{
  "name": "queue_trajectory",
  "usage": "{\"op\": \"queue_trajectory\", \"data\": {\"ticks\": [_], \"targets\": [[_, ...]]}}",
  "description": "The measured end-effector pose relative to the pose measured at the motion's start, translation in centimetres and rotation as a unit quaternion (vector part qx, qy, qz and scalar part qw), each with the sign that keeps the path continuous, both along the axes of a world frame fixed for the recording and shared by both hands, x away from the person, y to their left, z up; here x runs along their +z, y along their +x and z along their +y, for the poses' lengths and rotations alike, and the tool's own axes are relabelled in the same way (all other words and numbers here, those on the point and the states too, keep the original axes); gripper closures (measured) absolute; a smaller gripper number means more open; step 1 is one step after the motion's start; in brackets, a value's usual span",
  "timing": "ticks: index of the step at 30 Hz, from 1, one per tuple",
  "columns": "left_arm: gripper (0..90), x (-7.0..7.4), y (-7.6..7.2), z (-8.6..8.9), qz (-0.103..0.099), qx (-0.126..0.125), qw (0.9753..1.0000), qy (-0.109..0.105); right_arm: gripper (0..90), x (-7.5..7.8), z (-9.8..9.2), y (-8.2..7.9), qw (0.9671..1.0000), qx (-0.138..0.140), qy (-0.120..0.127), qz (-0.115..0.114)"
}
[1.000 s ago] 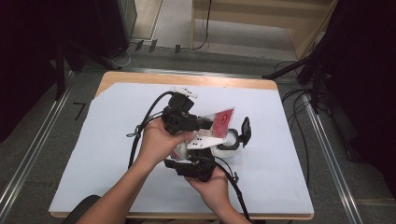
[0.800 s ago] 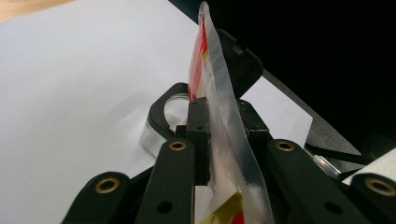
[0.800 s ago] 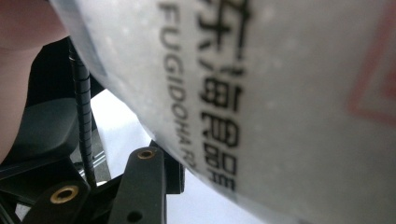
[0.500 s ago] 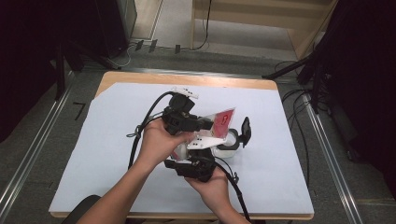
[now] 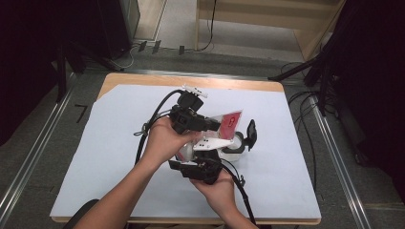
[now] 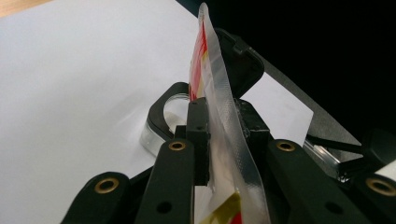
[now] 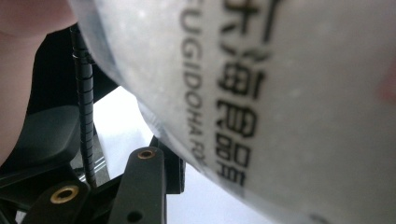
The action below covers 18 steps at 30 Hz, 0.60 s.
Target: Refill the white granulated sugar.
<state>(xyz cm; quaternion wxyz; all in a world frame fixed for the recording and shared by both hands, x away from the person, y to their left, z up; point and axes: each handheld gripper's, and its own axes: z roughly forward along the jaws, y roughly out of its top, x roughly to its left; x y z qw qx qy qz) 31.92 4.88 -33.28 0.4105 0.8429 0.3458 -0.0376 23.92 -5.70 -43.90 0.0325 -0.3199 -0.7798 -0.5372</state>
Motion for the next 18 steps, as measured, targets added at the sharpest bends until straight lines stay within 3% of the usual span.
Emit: {"op": "queue_trajectory", "data": {"ticks": [3, 5, 18], "targets": [[79.5, 0.3, 0.3, -0.5, 0.007, -0.004, 0.9999, 0.012, 63.3, 0.1, -0.2, 0.1, 1.0000, -0.006, 0.007, 0.002], [79.5, 0.3, 0.3, -0.6, 0.002, -0.005, 0.9999, 0.015, 63.3, 0.2, -0.3, 0.2, 0.9999, -0.008, 0.009, 0.003], [79.4, -0.2, -0.9, 0.7, -0.013, 0.007, 0.9999, -0.006, 63.4, -0.2, 0.3, -0.3, 0.9998, 0.006, -0.014, -0.012]]}}
